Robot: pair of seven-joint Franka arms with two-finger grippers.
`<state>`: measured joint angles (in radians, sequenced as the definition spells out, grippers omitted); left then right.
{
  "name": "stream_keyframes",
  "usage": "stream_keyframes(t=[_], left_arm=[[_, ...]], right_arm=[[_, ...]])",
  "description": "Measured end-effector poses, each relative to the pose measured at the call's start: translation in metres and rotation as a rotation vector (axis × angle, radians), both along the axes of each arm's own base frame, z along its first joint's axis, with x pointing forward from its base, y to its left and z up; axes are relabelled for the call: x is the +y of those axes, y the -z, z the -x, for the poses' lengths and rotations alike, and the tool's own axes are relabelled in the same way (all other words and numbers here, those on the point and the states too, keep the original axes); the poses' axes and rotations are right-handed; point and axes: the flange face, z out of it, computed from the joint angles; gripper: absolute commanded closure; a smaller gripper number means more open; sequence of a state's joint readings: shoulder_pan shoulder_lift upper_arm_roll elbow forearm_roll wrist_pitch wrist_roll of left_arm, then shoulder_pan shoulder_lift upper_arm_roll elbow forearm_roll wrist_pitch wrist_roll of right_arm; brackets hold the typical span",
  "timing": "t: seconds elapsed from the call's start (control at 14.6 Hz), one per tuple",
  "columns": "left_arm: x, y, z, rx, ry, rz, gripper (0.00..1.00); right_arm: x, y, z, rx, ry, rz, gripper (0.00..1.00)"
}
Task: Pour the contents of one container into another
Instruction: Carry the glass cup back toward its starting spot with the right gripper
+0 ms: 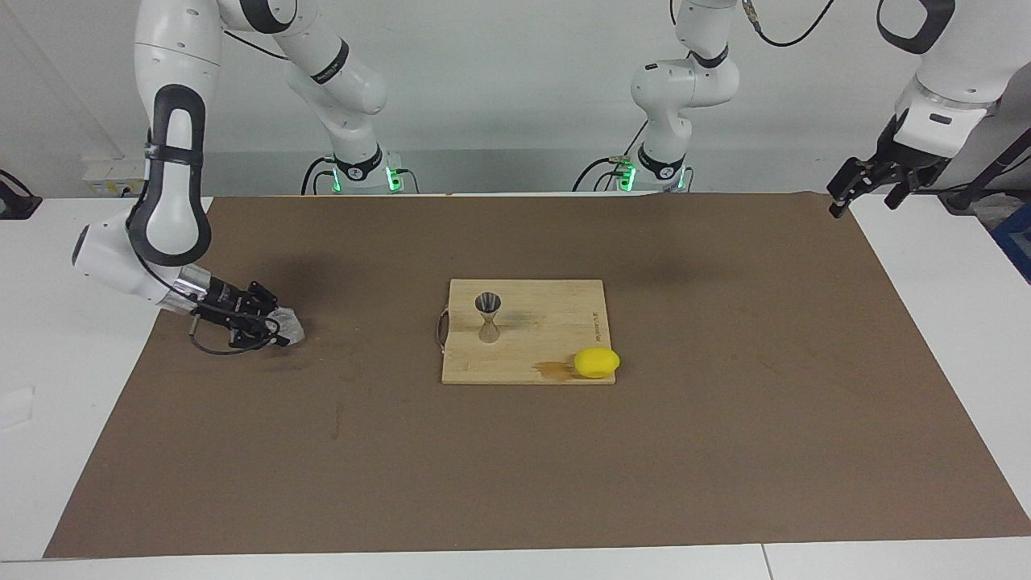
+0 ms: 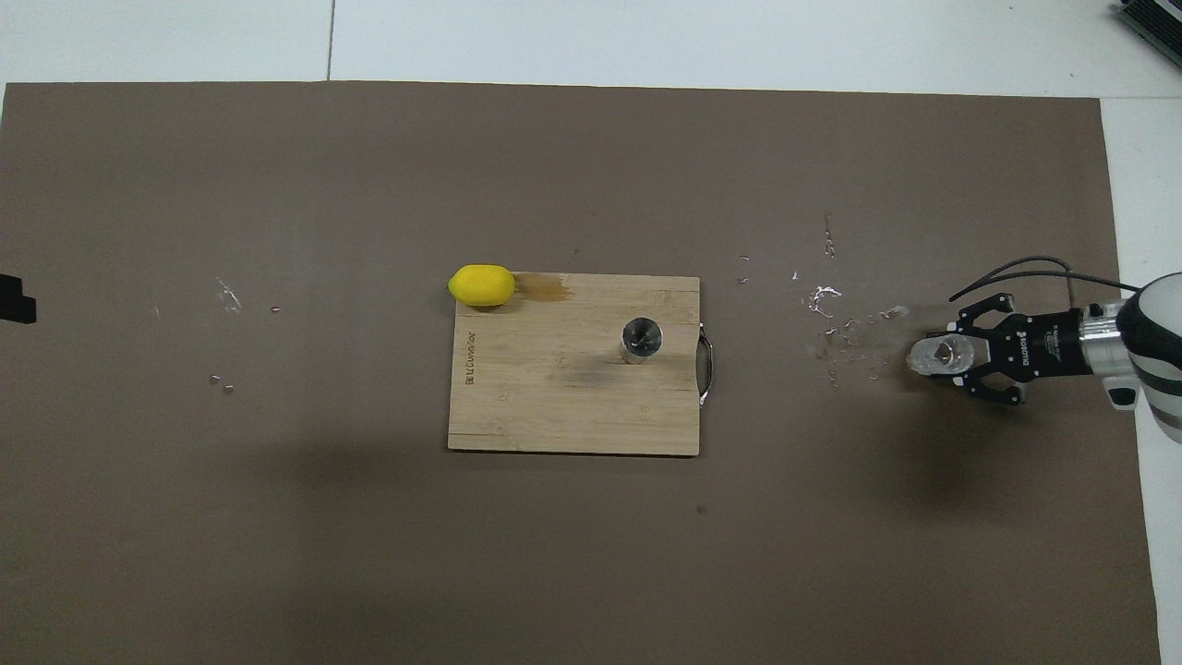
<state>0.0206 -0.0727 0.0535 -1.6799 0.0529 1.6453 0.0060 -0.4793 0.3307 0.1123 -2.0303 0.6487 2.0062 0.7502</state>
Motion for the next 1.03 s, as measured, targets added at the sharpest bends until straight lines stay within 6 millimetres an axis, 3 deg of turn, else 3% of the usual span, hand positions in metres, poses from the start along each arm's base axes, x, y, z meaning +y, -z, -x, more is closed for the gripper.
stream_keyframes(t=[0.21, 0.41, 0.62, 0.89, 1.03], left_arm=[[-0.039, 0.009, 0.000, -0.027, -0.051, 0.000, 0.00], [-0.062, 0.012, 0.003, -0.035, -0.036, -0.002, 0.00], [-0.079, 0.011, 0.004, -0.039, -0.008, -0.005, 0.00], [-0.092, 0.011, 0.005, -0.043, 0.013, -0.006, 0.00], [-0.092, 0.010, 0.004, -0.047, 0.013, -0.006, 0.00]], right_arm=[[-0.011, 0.002, 0.004, -0.004, 0.012, -0.001, 0.99], [-0.016, 0.005, 0.006, -0.005, 0.014, -0.004, 0.94], [-0.018, 0.007, 0.008, -0.003, 0.014, -0.006, 0.72], [-0.017, 0.010, 0.011, 0.003, 0.014, -0.008, 0.58], [-0.016, 0.012, 0.012, 0.007, 0.015, -0.009, 0.31]])
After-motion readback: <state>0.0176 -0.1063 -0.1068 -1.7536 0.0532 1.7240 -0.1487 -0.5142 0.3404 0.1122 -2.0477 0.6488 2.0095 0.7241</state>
